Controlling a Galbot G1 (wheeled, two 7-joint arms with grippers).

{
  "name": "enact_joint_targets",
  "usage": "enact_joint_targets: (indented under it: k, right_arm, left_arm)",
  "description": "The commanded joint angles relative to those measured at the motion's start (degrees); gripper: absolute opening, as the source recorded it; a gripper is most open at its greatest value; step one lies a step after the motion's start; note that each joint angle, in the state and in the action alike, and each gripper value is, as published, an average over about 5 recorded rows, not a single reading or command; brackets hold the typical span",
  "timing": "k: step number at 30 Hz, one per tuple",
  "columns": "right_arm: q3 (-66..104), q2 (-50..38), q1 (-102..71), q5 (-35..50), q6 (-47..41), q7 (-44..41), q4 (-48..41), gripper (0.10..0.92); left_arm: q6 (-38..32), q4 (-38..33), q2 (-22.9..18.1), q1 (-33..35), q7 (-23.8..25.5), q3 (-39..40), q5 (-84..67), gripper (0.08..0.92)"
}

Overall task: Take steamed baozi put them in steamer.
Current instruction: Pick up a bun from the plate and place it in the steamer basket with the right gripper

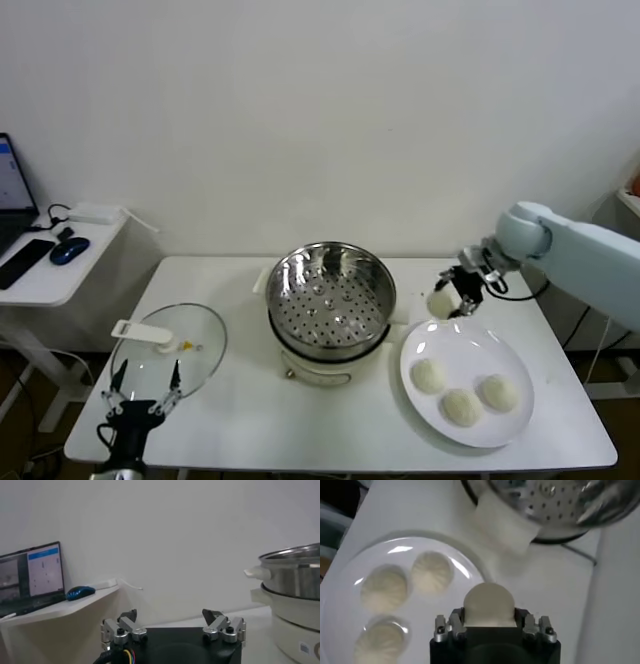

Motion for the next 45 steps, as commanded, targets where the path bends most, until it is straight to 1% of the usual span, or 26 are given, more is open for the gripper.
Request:
enact_joint_targets:
  k: [1,5,9,17,22,30,36,40,45]
  right_arm:
    - [-6.83,4.62,17.9,-0.34,7.03,-0.54,9.12,0.658]
    - [-5.61,9.56,17.91,-0.87,7.18,-0.38,9.08,0.654]
    - [-3.65,14.99,15.12,-3.95,7.61,-0.23,6.37,0.653]
    - [0.19,25.84,5.44,-18.18,11.78,0.57,-2.17,0.653]
    - [1.63,30.42,0.08,-25.05,14.88,1.2,-6.88,0.653]
    - [5.57,34.49,-6.47,-36.83,20.91,2.06,-13.37,0.653]
    - [7.9,35.56,-9.17,-43.4,23.83,2.54,-14.73,0.653]
    - [9.22,35.87,-10.88,-46.68,25.0,2.81,-15.05,0.653]
    - [9.94,35.92,-12.38,-48.15,25.43,2.84,-15.35,0.653]
  left_arm:
    - [0.29,0.02,0.05,0.02,-0.16,-0.01,0.08,0.823]
    - [0.25,-0.23,0.05,0.14,-0.16,-0.13,-0.03,0.823]
    - [0.13,-0.5,-0.02,0.46,-0.25,-0.22,-0.22,0.823]
    - [0.23,-1.52,0.04,0.89,-0.34,-0.73,-0.56,0.823]
    - [0.4,-1.97,0.21,1.09,-0.33,-1.13,-0.97,0.823]
    - [0.35,-1.79,0.41,1.24,-0.18,-1.18,-1.22,0.823]
    - [0.35,-1.51,0.54,1.13,-0.18,-1.32,-1.27,0.823]
    - [0.36,-1.31,0.55,1.0,-0.15,-1.33,-1.26,0.823]
    - [0.45,-1.25,0.49,0.92,-0.17,-1.33,-0.98,0.823]
